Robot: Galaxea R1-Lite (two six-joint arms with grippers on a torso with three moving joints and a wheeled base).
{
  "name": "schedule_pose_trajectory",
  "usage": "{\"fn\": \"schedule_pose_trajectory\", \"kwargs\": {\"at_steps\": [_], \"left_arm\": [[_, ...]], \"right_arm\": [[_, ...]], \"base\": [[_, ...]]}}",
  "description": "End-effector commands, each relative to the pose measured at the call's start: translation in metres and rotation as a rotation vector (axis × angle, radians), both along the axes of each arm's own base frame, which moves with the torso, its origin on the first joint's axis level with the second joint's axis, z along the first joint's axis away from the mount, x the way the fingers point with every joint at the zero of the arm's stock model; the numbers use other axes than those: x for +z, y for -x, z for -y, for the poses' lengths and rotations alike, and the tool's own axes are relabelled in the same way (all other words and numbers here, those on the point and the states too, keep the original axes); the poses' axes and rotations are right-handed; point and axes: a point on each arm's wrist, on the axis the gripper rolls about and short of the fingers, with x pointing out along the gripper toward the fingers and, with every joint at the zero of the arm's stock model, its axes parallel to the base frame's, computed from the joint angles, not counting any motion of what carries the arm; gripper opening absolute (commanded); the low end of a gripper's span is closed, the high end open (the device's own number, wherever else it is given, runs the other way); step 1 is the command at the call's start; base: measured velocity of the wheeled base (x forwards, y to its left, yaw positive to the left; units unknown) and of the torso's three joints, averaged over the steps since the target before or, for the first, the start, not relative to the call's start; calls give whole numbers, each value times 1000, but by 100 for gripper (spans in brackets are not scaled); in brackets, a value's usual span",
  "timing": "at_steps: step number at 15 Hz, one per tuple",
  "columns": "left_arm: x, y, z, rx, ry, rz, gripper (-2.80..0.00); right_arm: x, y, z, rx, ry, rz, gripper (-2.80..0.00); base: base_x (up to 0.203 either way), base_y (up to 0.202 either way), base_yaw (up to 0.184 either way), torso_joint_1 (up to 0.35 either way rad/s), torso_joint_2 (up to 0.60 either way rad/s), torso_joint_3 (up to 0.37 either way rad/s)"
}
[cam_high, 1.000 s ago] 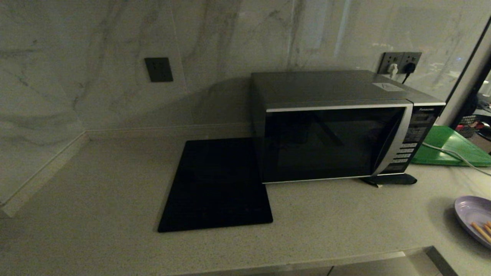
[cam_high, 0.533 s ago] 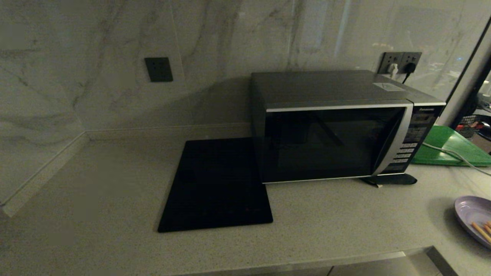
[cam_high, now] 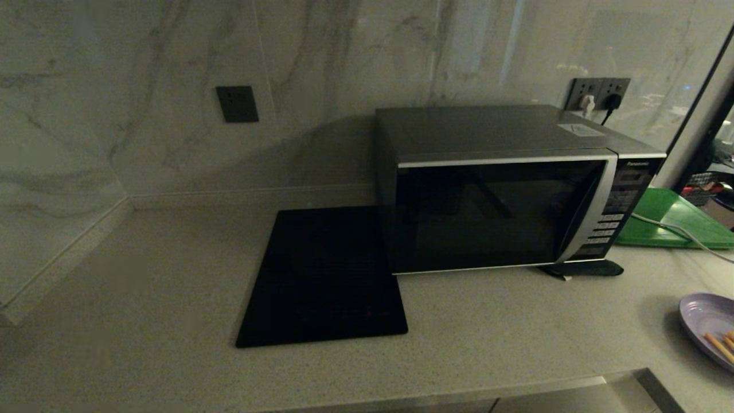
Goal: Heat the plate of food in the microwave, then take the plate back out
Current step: Open the microwave oven
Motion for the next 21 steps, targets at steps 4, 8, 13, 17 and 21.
{"fn": "schedule_pose_trajectory", "kwargs": {"at_steps": [4, 8, 13, 17, 21], "left_arm": [[0, 0, 0, 0, 1, 1, -280], [0, 0, 0, 0, 1, 1, -280], [0, 0, 0, 0, 1, 1, -280], [0, 0, 0, 0, 1, 1, -280], [0, 0, 0, 2, 1, 1, -280]], "right_arm": [[-13, -27, 7, -186, -19, -1, -280], [-59, -23, 7, -225, -55, 147, -280], [-45, -29, 8, -255, -17, 155, -280], [-49, -61, 0, -202, -24, 111, -280], [-58, -97, -7, -284, -47, 155, 0]], "base": [[0, 0, 0, 0, 0, 0], [0, 0, 0, 0, 0, 0], [0, 0, 0, 0, 0, 0], [0, 0, 0, 0, 0, 0], [0, 0, 0, 0, 0, 0]]}}
